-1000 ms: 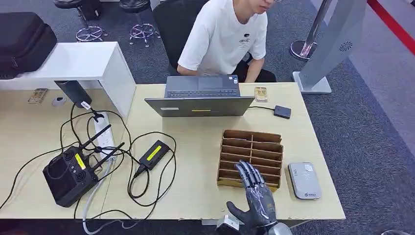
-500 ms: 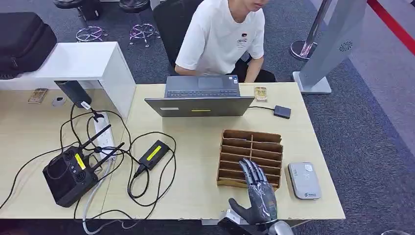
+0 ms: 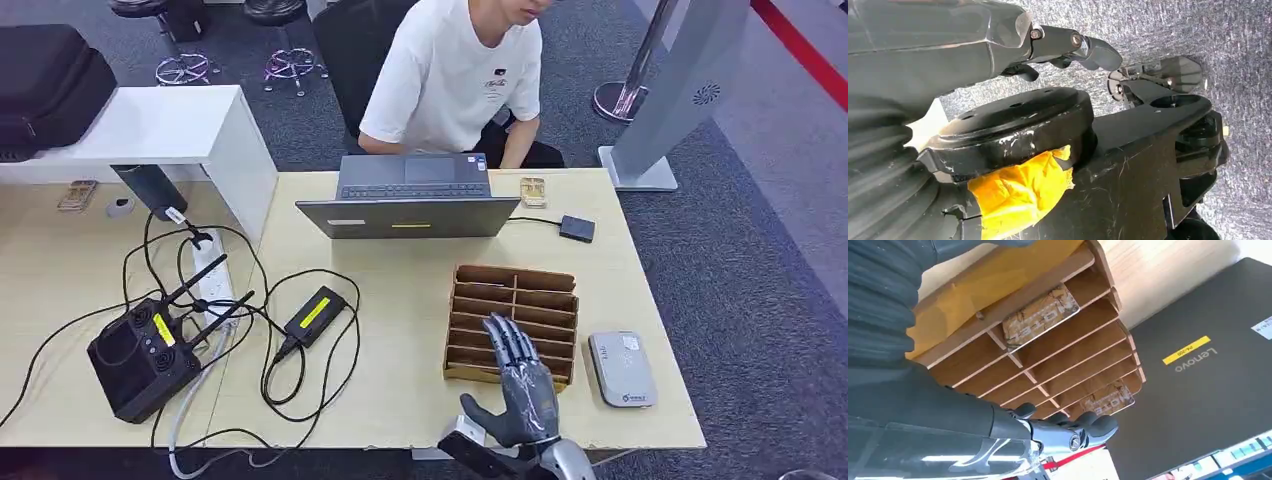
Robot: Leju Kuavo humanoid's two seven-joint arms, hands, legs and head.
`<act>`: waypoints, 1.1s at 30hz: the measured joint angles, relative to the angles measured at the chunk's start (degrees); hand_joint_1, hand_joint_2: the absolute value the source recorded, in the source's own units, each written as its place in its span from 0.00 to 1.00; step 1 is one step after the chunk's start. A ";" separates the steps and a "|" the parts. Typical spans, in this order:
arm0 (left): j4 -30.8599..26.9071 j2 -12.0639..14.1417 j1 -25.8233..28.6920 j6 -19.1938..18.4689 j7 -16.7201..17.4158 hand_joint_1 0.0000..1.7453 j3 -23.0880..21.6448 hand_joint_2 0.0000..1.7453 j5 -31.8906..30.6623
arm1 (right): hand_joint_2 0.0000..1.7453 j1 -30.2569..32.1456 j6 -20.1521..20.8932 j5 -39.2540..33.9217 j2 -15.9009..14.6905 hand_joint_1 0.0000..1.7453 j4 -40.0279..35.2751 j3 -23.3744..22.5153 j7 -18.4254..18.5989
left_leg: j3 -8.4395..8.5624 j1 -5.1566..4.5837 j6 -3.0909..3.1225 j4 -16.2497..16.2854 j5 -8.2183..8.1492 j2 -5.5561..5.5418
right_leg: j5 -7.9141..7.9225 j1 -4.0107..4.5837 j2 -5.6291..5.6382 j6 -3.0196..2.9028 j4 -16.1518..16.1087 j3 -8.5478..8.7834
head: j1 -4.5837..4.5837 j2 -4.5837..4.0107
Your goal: Pass the card to the sensor for recognition and then transmit it.
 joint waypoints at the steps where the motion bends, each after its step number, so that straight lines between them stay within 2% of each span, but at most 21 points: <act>1: 0.00 -0.02 0.00 0.00 0.00 0.00 0.00 1.00 0.00 | 1.00 -0.04 0.00 0.00 0.07 0.00 0.04 0.00 0.00 | 0.00 0.00 0.00 0.00 0.00 0.00 | 0.00 0.00 0.00 0.00 0.00 0.00 | 0.00 0.00; 9: 0.00 0.00 0.00 -0.09 0.00 0.00 0.00 1.00 -0.11 | 1.00 -0.34 0.26 -0.37 0.13 0.00 0.70 -0.15 0.06 | 0.00 0.00 0.00 0.00 0.00 0.00 | 0.00 0.00 0.00 0.00 0.00 0.00 | 0.00 0.00; 20: 0.00 0.00 0.00 -0.11 0.00 0.00 -0.11 1.00 -0.42 | 1.00 -0.77 0.09 -1.38 0.44 0.00 4.67 -3.52 0.26 | 0.00 0.00 0.00 0.00 0.00 0.00 | 0.00 0.00 0.00 0.00 0.00 0.00 | 0.00 0.00; 21: 0.00 0.00 -0.01 -0.11 0.00 0.00 -0.15 1.00 -0.44 | 1.00 -0.83 0.09 -1.38 0.52 1.00 4.96 -3.72 0.22 | 0.00 0.00 0.00 0.00 0.00 0.00 | 0.00 0.00 0.00 0.00 0.00 0.00 | 0.00 0.00; 33: 0.00 0.00 -0.01 -0.13 -0.02 0.00 -0.92 1.00 -0.77 | 1.00 -1.67 0.02 -1.62 0.68 1.00 5.46 -4.26 -0.77 | 0.04 0.00 0.00 0.00 0.00 0.01 | 0.00 0.00 0.01 0.00 0.00 0.03 | 0.00 0.00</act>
